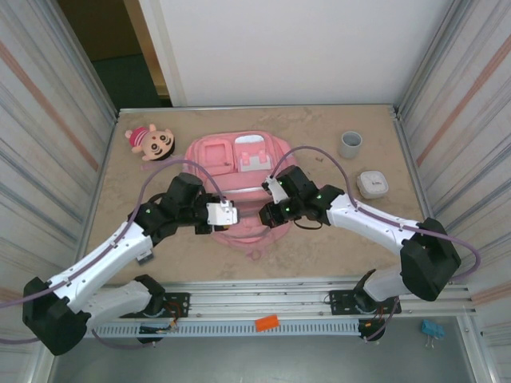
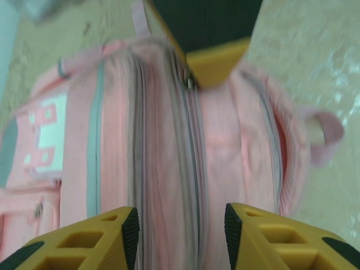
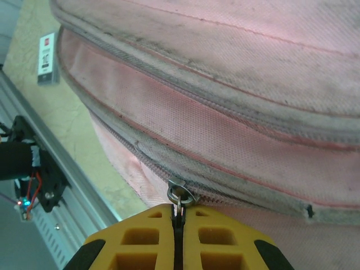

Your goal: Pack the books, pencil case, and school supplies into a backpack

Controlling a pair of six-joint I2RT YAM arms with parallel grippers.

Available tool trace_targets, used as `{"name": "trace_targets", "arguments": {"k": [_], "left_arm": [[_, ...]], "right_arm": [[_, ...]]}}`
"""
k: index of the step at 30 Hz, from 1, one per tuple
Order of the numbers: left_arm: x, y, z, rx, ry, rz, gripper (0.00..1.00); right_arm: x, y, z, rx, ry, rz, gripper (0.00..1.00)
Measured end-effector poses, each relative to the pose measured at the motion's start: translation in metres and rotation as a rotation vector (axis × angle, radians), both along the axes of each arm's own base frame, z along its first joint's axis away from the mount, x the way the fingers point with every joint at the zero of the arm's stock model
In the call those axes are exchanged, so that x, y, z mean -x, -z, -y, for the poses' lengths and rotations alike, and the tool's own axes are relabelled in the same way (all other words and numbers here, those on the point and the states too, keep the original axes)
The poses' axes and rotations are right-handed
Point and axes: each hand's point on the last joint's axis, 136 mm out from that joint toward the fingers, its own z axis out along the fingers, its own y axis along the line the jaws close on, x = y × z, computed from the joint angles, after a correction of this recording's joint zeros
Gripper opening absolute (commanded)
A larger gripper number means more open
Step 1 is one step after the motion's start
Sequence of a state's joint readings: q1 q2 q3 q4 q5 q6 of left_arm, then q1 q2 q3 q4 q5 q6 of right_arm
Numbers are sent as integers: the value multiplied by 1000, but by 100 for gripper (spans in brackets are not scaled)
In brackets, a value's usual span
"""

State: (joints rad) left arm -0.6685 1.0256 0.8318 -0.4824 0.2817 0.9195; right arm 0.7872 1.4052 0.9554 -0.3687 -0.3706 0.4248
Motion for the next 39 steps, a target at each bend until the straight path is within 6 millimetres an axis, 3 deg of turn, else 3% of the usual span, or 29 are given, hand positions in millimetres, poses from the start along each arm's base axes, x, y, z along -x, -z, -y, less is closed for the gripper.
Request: {"name": "trace_targets", "arguments": {"k": [3, 9, 10, 13, 16, 19, 26, 28, 32, 34, 39], "left_arm": [[-1, 1, 15, 22, 29, -6, 45], [-7, 36, 28, -33, 40, -96, 44], [-6, 40, 29, -36, 45, -110, 41], [-8, 44, 31, -39, 42, -125, 13], [-13, 45, 30, -53, 26, -110, 5], [-16, 42, 27, -51, 19, -101, 2], [-22, 25, 3, -46, -37, -41, 0], [-20, 23, -2, -59, -45, -31, 5], [-15, 26, -9, -78, -56, -44, 34], [-12, 28, -11, -81, -63, -65, 45], [-1, 13, 12, -29, -10, -73, 55]], "right_arm": [[5, -1, -5, -7, -21, -8, 0], [7, -3, -8, -18, -33, -13, 0], [8, -3, -8, -19, -34, -13, 0], [9, -4, -9, -25, -38, -21, 0], [8, -4, -7, -27, -35, -25, 0], [1, -4, 2, -44, -14, -42, 0], [-31, -6, 45, -60, 89, -39, 0], [-30, -7, 45, -67, 76, -37, 0], [-20, -9, 34, -79, 33, -40, 0], [-14, -8, 30, -73, 13, -41, 0], [-1, -8, 18, -69, -35, -37, 0]]}}
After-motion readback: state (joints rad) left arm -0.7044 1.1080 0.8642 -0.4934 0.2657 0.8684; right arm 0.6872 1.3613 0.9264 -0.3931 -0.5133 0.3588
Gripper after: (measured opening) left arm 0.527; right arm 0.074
